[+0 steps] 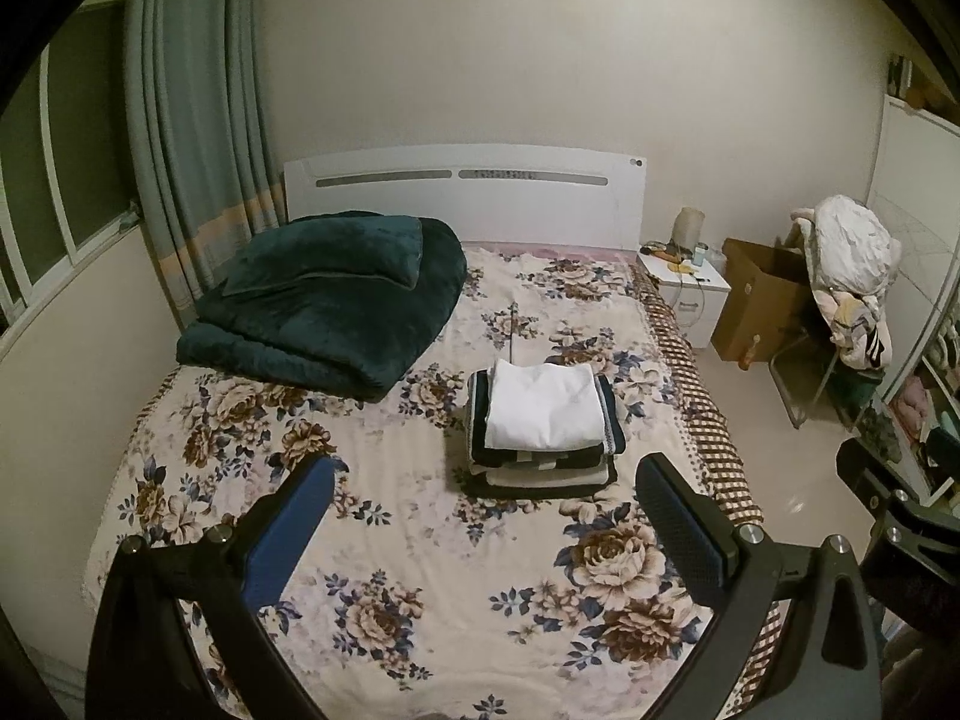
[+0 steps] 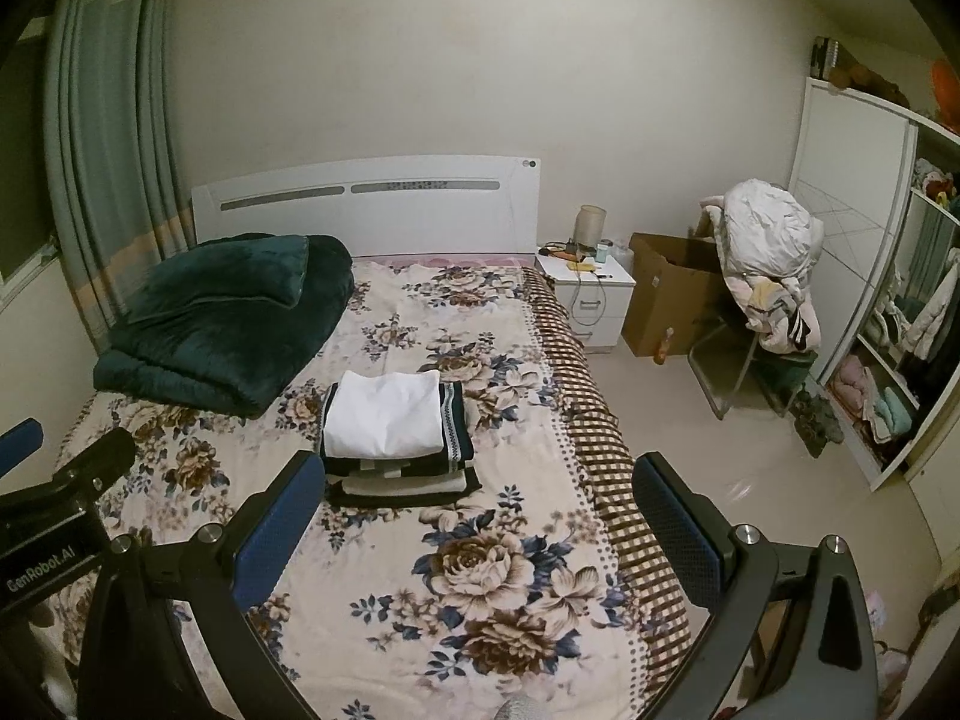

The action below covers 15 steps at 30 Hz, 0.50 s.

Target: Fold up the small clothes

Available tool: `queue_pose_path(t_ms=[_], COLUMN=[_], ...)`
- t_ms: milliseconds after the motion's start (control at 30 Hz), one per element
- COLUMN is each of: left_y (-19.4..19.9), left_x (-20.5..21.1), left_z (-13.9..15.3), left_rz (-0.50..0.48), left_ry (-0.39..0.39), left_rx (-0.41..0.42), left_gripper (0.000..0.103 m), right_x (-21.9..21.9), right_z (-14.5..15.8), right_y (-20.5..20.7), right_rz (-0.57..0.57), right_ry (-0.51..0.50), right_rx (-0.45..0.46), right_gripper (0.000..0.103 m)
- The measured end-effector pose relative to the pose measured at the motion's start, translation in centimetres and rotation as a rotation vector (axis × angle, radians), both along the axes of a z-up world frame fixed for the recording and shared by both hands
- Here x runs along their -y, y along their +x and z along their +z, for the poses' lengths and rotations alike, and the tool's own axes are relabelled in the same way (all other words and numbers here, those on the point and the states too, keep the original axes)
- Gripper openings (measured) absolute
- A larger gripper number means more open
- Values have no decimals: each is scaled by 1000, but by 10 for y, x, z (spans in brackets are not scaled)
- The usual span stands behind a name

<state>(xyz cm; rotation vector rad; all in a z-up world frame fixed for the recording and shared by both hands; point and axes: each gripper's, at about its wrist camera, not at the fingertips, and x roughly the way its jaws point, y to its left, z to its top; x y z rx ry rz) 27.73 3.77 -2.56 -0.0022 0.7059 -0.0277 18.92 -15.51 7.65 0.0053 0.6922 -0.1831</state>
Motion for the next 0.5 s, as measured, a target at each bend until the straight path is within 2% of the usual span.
queue_pose_path(t_ms=[500], left_y=[3], left_x=[3], left_z=[1], left_rz=[-6], left_ry=[0], left_rx=[0], left_gripper=[103], right_x=[1], right_z=[2], right_y=[5], right_rz=[11], right_ry=[7], right_rx=[2], right_gripper=[103])
